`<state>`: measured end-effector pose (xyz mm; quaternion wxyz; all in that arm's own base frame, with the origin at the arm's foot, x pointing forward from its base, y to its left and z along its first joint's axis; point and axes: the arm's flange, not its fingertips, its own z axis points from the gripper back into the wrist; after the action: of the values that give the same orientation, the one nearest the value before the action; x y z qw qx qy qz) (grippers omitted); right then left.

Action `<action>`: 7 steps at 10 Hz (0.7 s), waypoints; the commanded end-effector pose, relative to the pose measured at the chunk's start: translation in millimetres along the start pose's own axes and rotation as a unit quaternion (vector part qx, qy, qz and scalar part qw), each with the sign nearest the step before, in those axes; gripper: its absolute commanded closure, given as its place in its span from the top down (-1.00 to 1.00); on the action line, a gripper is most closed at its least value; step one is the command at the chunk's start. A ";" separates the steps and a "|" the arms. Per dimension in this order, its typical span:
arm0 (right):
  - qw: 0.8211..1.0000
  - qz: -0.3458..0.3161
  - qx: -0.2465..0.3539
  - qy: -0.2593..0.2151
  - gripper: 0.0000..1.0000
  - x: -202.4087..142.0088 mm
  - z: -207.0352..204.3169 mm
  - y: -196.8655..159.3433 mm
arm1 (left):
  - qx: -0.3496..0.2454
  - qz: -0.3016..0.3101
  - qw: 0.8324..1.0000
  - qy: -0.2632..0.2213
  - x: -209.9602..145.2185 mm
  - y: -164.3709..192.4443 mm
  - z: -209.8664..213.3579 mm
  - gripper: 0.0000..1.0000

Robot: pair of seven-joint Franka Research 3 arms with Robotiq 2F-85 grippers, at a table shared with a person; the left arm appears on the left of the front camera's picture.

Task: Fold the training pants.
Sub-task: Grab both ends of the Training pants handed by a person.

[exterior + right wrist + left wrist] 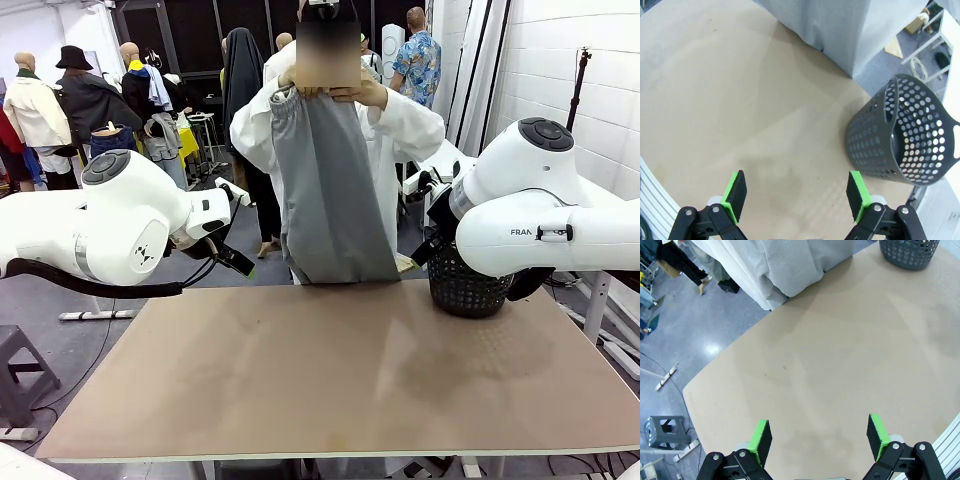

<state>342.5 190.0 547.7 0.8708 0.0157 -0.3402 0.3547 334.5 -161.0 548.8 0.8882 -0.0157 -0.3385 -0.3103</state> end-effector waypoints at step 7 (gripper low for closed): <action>1.000 0.001 0.003 -0.001 1.00 0.5 0.1 1.4 | 0.000 -0.003 1.000 -0.001 0.1 0.1 0.4 1.00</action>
<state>342.5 190.0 547.7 0.8708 0.0157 -0.3402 0.3547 334.5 -161.0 548.8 0.8882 -0.0157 -0.3385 -0.3103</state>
